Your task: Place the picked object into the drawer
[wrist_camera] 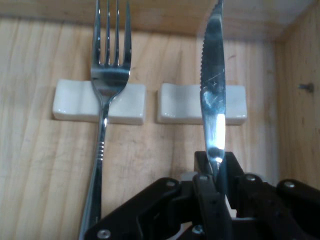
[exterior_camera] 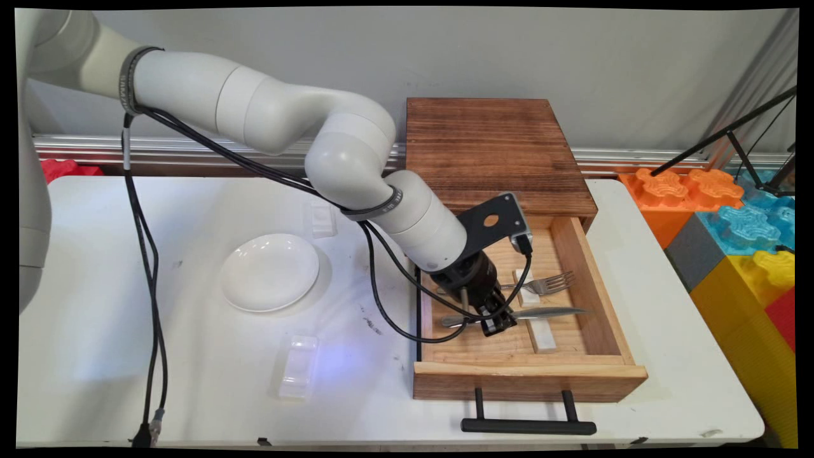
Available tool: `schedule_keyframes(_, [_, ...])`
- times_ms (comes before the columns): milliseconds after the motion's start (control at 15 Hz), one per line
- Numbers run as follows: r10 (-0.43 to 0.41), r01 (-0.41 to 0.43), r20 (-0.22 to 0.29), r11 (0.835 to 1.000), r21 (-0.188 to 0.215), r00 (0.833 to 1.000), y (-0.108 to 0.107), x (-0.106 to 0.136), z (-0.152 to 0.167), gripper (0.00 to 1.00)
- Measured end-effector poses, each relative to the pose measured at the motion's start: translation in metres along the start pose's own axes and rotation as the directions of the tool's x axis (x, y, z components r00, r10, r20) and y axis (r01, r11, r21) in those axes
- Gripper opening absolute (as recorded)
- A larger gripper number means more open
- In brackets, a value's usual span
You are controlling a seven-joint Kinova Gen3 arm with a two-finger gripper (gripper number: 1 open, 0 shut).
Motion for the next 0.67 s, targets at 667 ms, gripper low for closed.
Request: schedule_keyframes(667, [-0.01,0.01,0.007,1.0,-0.01,1.0,-0.005,-0.016,0.011,0.0])
